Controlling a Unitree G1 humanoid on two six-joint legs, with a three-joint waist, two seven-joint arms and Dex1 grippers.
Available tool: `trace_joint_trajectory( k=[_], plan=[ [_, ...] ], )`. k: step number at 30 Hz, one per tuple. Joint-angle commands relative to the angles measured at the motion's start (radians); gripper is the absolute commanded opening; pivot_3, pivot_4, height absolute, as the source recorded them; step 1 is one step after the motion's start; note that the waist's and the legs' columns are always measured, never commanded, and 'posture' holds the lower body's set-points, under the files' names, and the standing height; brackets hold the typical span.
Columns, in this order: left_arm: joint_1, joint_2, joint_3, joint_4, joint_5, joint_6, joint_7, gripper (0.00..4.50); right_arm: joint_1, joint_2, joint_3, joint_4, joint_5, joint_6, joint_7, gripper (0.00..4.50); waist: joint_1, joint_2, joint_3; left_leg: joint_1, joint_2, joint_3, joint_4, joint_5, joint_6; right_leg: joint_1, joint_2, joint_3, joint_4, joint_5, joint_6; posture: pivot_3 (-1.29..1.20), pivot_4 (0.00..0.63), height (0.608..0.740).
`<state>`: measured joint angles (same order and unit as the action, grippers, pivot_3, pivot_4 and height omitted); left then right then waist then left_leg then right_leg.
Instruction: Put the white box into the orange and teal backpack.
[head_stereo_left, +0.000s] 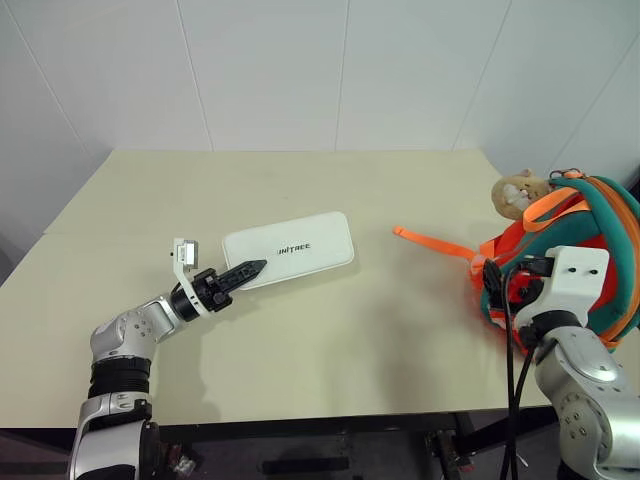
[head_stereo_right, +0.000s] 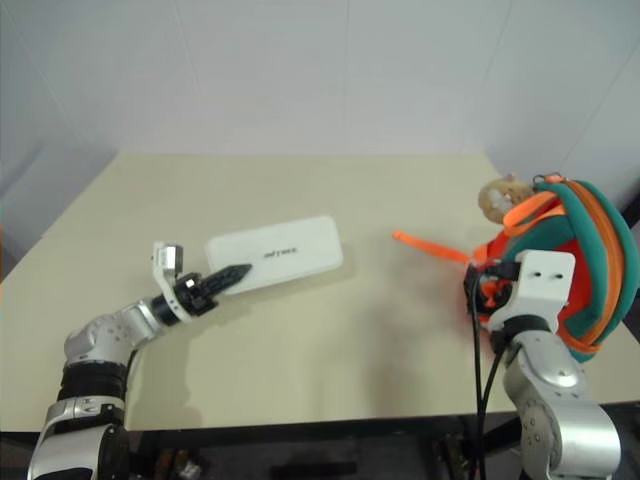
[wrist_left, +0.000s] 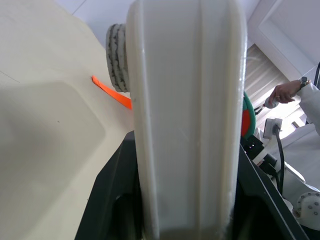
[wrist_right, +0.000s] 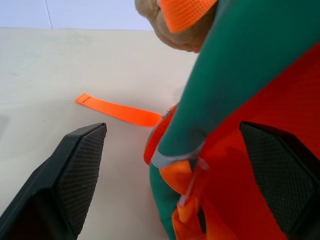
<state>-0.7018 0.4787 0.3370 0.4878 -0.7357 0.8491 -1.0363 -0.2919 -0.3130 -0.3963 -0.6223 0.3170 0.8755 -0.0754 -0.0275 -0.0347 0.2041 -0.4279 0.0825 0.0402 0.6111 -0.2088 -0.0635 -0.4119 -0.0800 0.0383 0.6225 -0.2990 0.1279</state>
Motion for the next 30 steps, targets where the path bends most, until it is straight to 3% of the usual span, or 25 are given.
trace_joint_trajectory(
  k=[1,9,12,16,23,30],
  plan=[
    [0.023,-0.001,0.039,-0.072,-0.042,-0.005,0.014,1.41,-0.069,-0.004,-0.015,0.163,-0.040,-0.142,0.004,4.50,0.000,0.000,0.000,0.000,0.000,0.000,0.000,0.000,0.000,0.000,0.000,0.000,0.000,0.000,0.000,0.00,0.150,0.740],
    [0.105,-0.027,0.099,-0.190,-0.102,0.012,0.100,1.41,-0.268,-0.051,-0.016,0.606,-0.139,-0.492,-0.007,4.50,-0.003,0.000,0.000,0.000,0.000,0.001,-0.001,0.000,0.000,-0.001,0.000,0.001,0.001,0.000,0.000,0.00,0.150,0.740],
    [0.127,-0.030,0.117,-0.220,-0.121,0.010,0.124,1.41,-0.335,-0.042,-0.003,0.671,-0.118,-0.565,0.026,3.91,-0.003,0.000,0.000,0.000,0.000,0.001,-0.001,0.000,0.000,-0.001,0.000,0.001,0.002,0.000,0.001,0.00,0.150,0.740],
    [0.140,-0.017,0.136,-0.234,-0.132,-0.005,0.146,1.41,-0.358,-0.024,0.056,0.644,-0.052,-0.583,0.155,2.46,-0.003,0.000,0.000,0.000,0.000,0.001,-0.001,0.000,0.000,-0.001,0.000,0.001,0.002,0.000,0.001,0.00,0.150,0.740],
    [0.119,0.048,0.159,-0.157,-0.097,-0.078,0.129,1.41,-0.365,-0.021,0.207,0.475,0.131,-0.406,0.406,0.17,-0.015,0.001,0.000,0.001,0.001,0.001,-0.001,0.000,0.000,-0.001,0.001,0.001,0.004,0.000,0.001,0.00,0.150,0.740],
    [0.069,0.128,0.152,-0.017,-0.050,-0.175,0.087,1.41,-0.417,-0.027,0.287,0.323,0.384,-0.137,0.559,0.02,-0.017,0.001,0.000,0.001,0.002,0.001,-0.001,0.001,0.000,-0.001,0.001,0.001,0.004,0.000,0.000,0.00,0.150,0.740]
  ],
)
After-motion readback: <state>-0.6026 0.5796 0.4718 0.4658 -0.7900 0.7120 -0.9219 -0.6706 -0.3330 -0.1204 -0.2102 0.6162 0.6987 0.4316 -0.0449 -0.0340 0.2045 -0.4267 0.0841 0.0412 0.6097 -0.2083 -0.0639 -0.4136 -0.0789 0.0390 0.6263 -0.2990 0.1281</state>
